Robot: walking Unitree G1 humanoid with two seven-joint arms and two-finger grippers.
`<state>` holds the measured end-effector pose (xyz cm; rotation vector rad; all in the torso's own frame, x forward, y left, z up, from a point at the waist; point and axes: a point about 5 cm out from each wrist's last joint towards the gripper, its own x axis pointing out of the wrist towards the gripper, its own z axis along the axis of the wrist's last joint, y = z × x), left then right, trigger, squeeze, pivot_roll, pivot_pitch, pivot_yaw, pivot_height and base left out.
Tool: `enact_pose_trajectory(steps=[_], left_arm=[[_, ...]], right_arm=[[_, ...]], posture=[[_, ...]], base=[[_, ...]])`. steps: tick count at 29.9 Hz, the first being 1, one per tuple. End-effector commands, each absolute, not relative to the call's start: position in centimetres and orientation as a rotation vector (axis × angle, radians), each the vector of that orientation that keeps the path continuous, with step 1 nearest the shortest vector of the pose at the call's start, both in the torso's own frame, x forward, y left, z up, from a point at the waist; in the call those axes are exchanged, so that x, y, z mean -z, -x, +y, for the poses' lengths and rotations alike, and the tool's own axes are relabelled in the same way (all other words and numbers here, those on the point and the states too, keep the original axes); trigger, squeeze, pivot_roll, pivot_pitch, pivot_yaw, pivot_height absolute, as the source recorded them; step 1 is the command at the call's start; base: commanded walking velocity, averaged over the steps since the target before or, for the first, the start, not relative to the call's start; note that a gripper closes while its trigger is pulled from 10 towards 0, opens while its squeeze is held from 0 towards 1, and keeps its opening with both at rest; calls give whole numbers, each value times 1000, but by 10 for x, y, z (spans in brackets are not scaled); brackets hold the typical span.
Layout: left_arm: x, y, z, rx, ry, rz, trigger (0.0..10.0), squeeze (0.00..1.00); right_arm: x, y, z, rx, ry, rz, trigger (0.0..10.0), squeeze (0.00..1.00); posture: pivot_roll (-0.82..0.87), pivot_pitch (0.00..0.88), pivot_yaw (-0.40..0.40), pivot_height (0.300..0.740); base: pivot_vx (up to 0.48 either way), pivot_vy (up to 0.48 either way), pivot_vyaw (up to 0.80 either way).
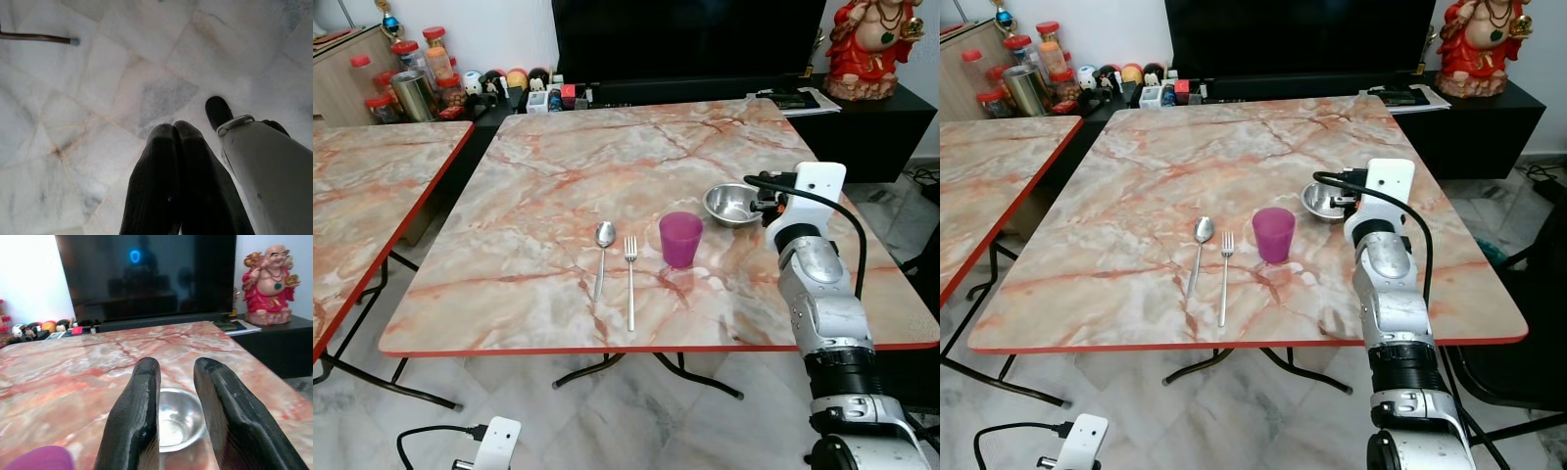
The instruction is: Setting the table
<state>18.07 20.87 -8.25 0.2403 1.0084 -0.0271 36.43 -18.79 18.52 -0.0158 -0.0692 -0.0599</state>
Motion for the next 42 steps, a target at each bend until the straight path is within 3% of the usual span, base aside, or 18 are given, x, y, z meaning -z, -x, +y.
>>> enact_pose_trajectory(steps=[1, 19, 42], left_arm=[[82, -180, 211, 9, -233, 1007, 10000, 0], [83, -177, 216, -48, -190, 1006, 10000, 0], [86, -172, 213, -53, -178, 1026, 10000, 0]], right_arm=[[-189, -366, -188, 66, 6, -82, 10000, 0], [-188, -368, -182, 56, -13, -80, 10000, 0], [-187, -370, -179, 39, -19, -79, 10000, 0]], posture=[[-150, 0, 57, 740], [-132, 0, 46, 740], [-122, 0, 36, 740]], base=[[0, -300, 0], [0, 0, 0], [359, 0, 0]])
